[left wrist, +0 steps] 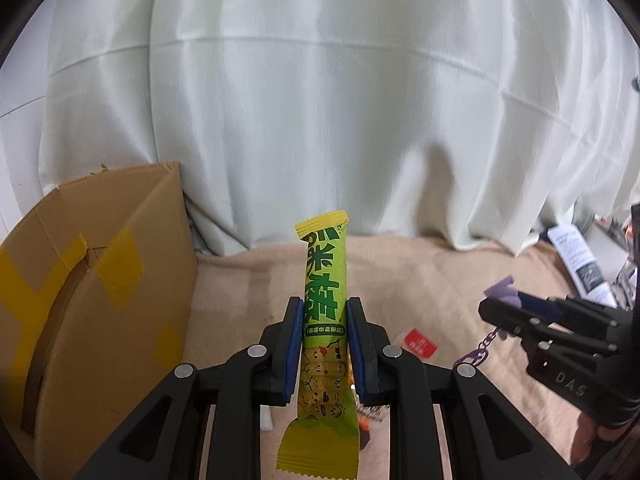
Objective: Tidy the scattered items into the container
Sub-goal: 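Lift the plush toy and rice snack stick and carry both over the box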
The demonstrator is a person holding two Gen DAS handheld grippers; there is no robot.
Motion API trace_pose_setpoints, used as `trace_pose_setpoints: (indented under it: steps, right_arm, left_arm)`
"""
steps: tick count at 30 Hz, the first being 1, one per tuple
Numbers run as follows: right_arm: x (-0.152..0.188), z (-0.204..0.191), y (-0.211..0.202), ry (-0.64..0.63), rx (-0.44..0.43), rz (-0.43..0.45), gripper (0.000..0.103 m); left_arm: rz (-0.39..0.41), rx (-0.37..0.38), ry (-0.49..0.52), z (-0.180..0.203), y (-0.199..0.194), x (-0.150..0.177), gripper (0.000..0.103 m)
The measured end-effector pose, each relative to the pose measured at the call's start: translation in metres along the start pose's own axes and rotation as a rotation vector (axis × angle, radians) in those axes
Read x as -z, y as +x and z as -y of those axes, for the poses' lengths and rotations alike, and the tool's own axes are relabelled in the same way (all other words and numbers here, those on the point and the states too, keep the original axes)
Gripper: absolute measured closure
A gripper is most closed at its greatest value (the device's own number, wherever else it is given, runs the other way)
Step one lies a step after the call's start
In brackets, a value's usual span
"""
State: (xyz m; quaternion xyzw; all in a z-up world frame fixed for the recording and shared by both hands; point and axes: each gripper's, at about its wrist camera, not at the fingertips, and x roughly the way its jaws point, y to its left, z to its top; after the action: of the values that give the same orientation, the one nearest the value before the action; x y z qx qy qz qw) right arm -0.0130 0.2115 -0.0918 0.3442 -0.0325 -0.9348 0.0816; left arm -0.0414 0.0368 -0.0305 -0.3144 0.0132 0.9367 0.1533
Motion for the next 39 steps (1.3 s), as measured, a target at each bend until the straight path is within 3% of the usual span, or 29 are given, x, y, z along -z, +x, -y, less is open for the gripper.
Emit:
trace_pose_setpoints:
  steps: [4, 10, 19, 31, 39]
  right_arm:
    - [-0.012, -0.004, -0.01, 0.011, 0.009, 0.024, 0.073]
    - [-0.05, -0.022, -0.031, 0.006, -0.007, 0.087, 0.074]
    - [-0.109, -0.101, -0.04, -0.066, -0.107, 0.176, 0.074]
    - [-0.141, -0.241, -0.012, -0.18, -0.272, 0.188, 0.074]
    - [-0.133, -0.284, 0.013, -0.204, -0.309, 0.134, 0.073]
  left_arm:
    - [0.045, 0.007, -0.011, -0.009, -0.025, -0.02, 0.081]
    - [0.093, -0.053, -0.01, -0.045, -0.059, -0.052, 0.081]
    - [0.165, -0.184, -0.062, -0.134, -0.119, -0.076, 0.081]
    - [0.153, -0.299, -0.131, -0.232, -0.143, -0.061, 0.081]
    - [0.108, -0.301, -0.173, -0.261, -0.123, -0.036, 0.081]
